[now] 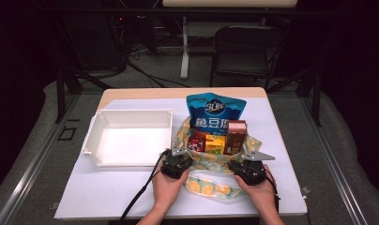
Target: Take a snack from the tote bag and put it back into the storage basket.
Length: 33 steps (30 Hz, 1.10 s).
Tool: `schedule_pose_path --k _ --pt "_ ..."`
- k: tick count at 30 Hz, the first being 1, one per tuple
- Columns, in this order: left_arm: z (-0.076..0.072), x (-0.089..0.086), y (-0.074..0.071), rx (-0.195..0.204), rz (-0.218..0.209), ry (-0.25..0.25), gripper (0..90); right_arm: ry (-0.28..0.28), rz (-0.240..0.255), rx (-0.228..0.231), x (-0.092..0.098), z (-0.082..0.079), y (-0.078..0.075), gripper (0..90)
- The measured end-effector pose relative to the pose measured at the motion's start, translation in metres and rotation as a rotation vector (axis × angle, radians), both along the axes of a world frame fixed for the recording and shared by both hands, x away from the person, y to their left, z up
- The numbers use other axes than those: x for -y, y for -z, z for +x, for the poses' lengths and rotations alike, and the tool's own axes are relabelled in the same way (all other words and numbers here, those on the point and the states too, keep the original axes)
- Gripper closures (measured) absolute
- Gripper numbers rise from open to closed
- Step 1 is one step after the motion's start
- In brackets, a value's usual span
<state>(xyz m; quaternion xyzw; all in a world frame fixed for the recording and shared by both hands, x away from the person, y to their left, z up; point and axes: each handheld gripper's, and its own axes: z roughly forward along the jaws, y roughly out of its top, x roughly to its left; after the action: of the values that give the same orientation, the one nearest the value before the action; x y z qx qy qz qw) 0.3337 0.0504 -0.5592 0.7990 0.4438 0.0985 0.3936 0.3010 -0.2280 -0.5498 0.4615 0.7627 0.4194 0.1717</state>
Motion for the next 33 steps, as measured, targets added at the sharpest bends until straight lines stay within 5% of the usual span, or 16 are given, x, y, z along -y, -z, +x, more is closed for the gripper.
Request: schedule_pose_path --k 6,12,15,20,25,30,33 --pt "-0.001 -0.001 0.0 0.007 -0.015 -0.001 90.0 0.022 0.048 0.148 0.016 -0.022 -0.033 66.7" --pt "-0.002 0.0 0.002 0.008 -0.004 0.016 90.0 0.158 0.111 0.272 0.039 -0.018 -0.061 62.7" --pt "-0.004 0.001 0.003 0.02 0.008 0.017 90.0 0.203 0.135 0.265 0.045 -0.002 -0.067 58.9" --pt "-0.003 0.0 0.003 0.016 0.005 0.021 90.0 0.185 0.159 0.247 0.04 0.022 -0.063 58.6" --pt "-0.003 0.0 0.004 0.012 -0.004 0.014 90.0 0.163 0.176 0.202 0.04 0.039 -0.053 71.6" --pt "-0.003 0.0 0.004 0.006 -0.004 0.016 90.0 0.161 0.102 0.149 0.035 0.051 -0.04 89.2" --pt "-0.003 0.0 0.004 0.007 -0.005 0.015 90.0 0.174 0.103 0.114 0.034 0.056 -0.032 90.0"
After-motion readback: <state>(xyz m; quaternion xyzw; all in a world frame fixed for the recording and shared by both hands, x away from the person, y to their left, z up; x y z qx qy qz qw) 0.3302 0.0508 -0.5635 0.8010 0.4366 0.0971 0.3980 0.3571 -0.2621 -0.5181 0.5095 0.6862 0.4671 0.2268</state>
